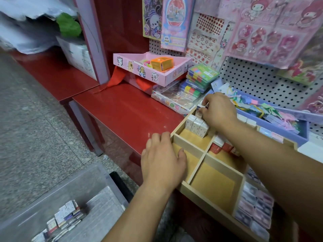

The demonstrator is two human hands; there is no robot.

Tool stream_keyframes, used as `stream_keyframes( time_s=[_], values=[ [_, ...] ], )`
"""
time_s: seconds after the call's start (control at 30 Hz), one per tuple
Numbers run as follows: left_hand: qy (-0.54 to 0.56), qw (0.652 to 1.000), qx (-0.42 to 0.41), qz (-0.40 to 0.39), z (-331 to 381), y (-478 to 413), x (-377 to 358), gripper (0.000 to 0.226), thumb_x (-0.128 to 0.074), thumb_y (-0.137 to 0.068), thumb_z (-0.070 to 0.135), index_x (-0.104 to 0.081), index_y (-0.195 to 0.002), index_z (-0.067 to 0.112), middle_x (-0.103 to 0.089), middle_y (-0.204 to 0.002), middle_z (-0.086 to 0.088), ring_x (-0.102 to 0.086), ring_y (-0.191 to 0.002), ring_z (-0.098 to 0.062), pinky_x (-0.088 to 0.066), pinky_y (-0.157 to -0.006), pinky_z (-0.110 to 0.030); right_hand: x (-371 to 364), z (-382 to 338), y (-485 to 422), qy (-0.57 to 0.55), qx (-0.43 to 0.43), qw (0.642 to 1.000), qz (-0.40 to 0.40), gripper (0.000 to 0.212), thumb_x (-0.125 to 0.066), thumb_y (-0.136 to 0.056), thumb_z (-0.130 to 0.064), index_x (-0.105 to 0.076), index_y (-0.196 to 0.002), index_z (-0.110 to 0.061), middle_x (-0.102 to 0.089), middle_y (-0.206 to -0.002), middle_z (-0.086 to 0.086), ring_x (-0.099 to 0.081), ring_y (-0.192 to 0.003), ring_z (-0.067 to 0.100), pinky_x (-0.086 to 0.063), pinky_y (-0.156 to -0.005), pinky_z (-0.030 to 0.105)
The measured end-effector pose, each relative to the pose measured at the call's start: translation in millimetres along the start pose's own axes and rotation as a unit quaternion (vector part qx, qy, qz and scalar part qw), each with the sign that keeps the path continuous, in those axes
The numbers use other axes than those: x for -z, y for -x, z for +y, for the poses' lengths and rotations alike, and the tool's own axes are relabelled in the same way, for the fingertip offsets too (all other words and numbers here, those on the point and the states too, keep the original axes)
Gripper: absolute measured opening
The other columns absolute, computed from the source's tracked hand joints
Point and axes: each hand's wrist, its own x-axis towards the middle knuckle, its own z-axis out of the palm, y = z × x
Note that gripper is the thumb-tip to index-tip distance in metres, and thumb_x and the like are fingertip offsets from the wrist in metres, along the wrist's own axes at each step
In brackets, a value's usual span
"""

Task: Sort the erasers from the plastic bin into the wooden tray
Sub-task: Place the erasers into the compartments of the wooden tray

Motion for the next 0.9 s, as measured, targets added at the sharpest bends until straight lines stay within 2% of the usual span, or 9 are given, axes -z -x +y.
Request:
stream_keyframes(
  time_s=[0.1, 0.2, 0.37, 0.5, 0.6, 0.67, 0.9],
  values=[
    [-0.001, 1.0, 0.004, 0.005, 0, 0, -2, 0.046, -0.054, -0.094, 0.048, -0.046, -0.134, 0.028, -0.048, -0.128, 0.005, -0.045, -0.123, -0.019, -0.042, -0.102, -0.039, 0, -1, -1, 0.02, 0.0, 1.0, 0.003, 0.022, -0.07, -0.093, -0.03, -0.065, -0.108, -0.015, -0.06, -0.112, 0.012, -0.055, -0.11, 0.034, -0.044, -0.081, 0.039],
    [-0.007, 1.0, 0.005, 0.01, 0, -1, -4, 0.045, -0.054, -0.093, 0.048, -0.046, -0.134, 0.029, -0.047, -0.127, 0.006, -0.045, -0.122, -0.019, -0.042, -0.101, -0.039, 0, -1, -1, 0.03, -0.005, 0.999, 0.013, 0.023, -0.072, -0.092, -0.028, -0.061, -0.107, -0.015, -0.063, -0.111, 0.012, -0.056, -0.108, 0.034, -0.041, -0.077, 0.038],
    [-0.014, 1.0, 0.005, 0.01, -1, -3, -5, 0.044, -0.053, -0.093, 0.048, -0.046, -0.132, 0.028, -0.047, -0.126, 0.005, -0.045, -0.122, -0.02, -0.041, -0.1, -0.039, 5, 0, 3, -0.016, -0.015, 1.0, 0.01, 0.029, -0.075, -0.089, -0.037, -0.059, -0.105, -0.017, -0.063, -0.104, 0.007, -0.059, -0.099, 0.031, -0.038, -0.071, 0.035],
    [-0.007, 1.0, -0.002, 0.015, -4, -4, -6, 0.047, -0.052, -0.094, 0.046, -0.046, -0.136, 0.028, -0.048, -0.127, 0.004, -0.045, -0.122, -0.02, -0.042, -0.1, -0.04, 27, -2, 21, -0.055, 0.004, 0.998, 0.014, 0.021, -0.071, -0.091, -0.037, -0.061, -0.098, -0.02, -0.064, -0.093, 0.002, -0.059, -0.092, 0.027, -0.044, -0.069, 0.036],
    [0.027, 1.0, -0.011, 0.012, -6, -4, -7, 0.05, -0.052, -0.095, 0.043, -0.047, -0.141, 0.024, -0.05, -0.128, 0.001, -0.046, -0.123, -0.023, -0.043, -0.103, -0.042, 46, -9, 46, -0.107, 0.033, 0.994, -0.009, 0.018, -0.067, -0.092, -0.039, -0.06, -0.085, -0.025, -0.062, -0.076, -0.006, -0.06, -0.079, 0.021, -0.05, -0.068, 0.036],
    [0.059, 0.998, -0.01, 0.022, -8, 1, -3, 0.048, -0.053, -0.096, 0.042, -0.05, -0.139, 0.022, -0.052, -0.126, -0.001, -0.047, -0.121, -0.024, -0.043, -0.102, -0.043, 60, -16, 69, -0.134, 0.066, 0.988, -0.032, 0.018, -0.066, -0.092, -0.039, -0.06, -0.081, -0.027, -0.063, -0.074, -0.008, -0.061, -0.074, 0.015, -0.051, -0.067, 0.035],
    [0.03, 0.996, 0.077, 0.042, -73, 43, 43, 0.048, -0.053, -0.096, 0.05, -0.055, -0.132, 0.019, -0.059, -0.121, -0.005, -0.059, -0.112, -0.026, -0.052, -0.094, -0.043, 82, -74, 157, -0.225, 0.197, 0.949, -0.097, 0.014, -0.066, -0.092, -0.041, -0.067, -0.083, -0.029, -0.064, -0.072, -0.014, -0.058, -0.072, 0.001, -0.047, -0.066, 0.032]
  ],
)
